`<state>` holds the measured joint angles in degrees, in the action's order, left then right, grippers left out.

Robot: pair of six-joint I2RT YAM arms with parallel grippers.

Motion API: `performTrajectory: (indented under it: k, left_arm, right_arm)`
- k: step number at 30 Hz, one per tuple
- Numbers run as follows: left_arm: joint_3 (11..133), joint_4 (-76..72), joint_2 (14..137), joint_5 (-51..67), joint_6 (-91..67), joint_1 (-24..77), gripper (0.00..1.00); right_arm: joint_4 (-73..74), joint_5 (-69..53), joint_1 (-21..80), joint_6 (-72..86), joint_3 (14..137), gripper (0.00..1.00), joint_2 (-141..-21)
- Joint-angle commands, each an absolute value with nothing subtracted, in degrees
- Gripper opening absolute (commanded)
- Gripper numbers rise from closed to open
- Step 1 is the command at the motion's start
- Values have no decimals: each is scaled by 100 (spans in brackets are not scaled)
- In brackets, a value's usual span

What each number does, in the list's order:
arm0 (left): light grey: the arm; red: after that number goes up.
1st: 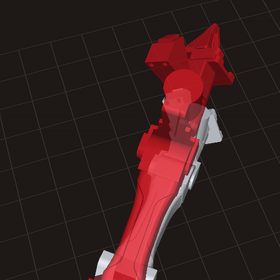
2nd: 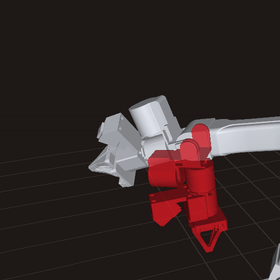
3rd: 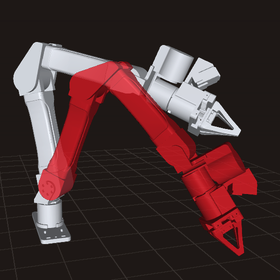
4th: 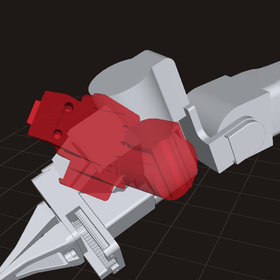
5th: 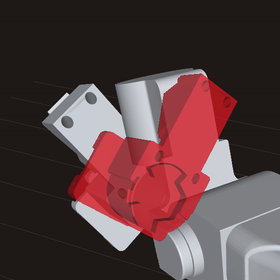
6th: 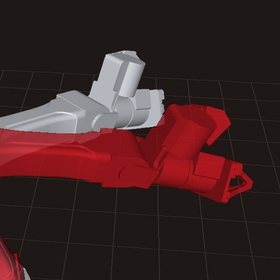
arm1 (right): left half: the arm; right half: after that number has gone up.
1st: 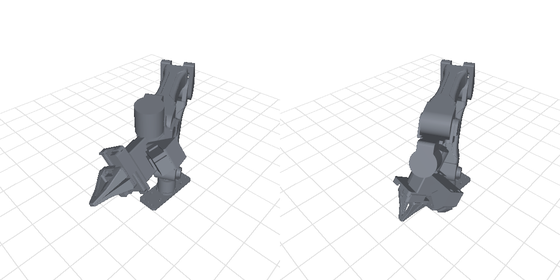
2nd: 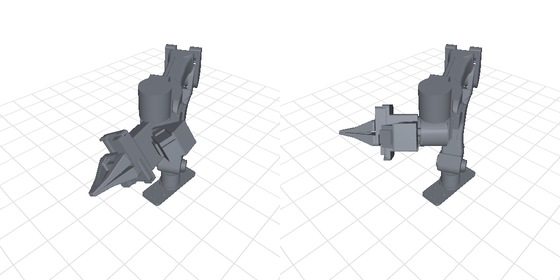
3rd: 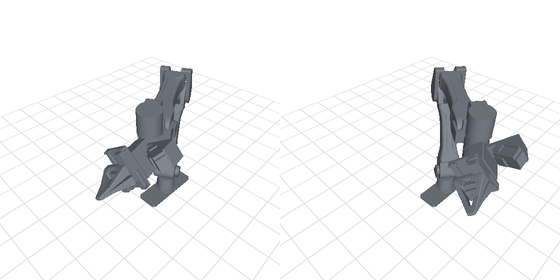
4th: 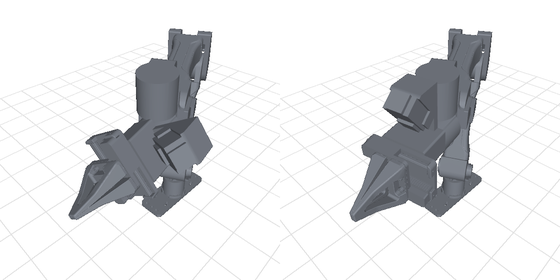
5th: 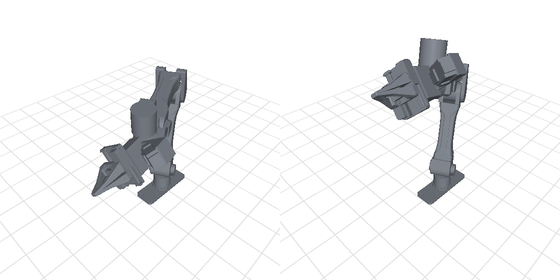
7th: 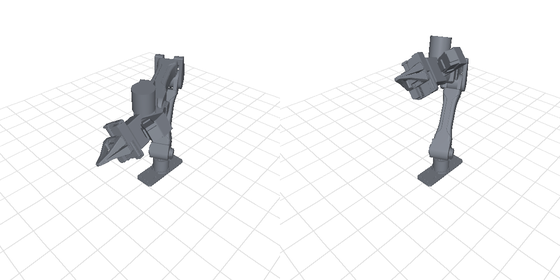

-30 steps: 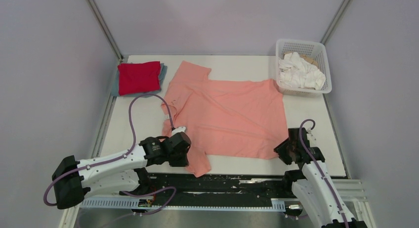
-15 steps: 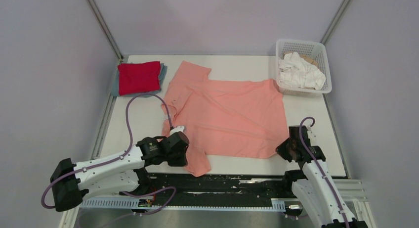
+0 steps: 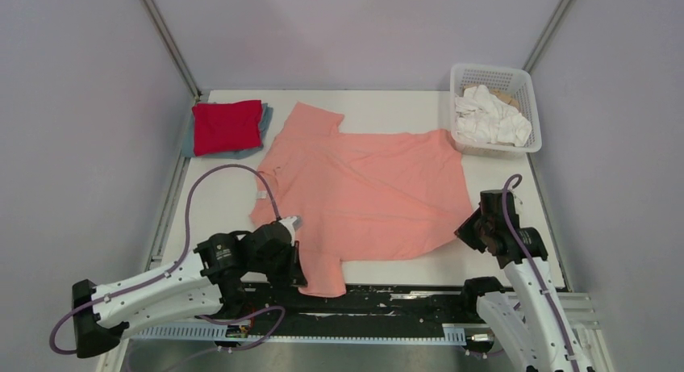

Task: Fold and stack the t-shirts
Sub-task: Grab the side of the flattened tshirt closest away from the robot with both arms, then fold the flattened tshirt in 1/3 of the way

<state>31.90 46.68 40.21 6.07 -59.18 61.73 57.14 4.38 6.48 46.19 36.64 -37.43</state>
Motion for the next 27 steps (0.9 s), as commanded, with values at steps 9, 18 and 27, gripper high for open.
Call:
performTrajectory:
  k: [9,18,27]
  left_arm:
    - [3155,4700,3531,-179,-6452,6338,0]
    - [3976,3550,4680,-718,-5401,5242,0]
    - [4454,2905,5500,-445,-4776,3524,0]
  right_arm:
    - [6068,529,772,4194,3858,0,-3561]
    - [5168,582,773,4150,3797,0,-4068]
    - [4229,1099,765,4007,4035,0,-5080]
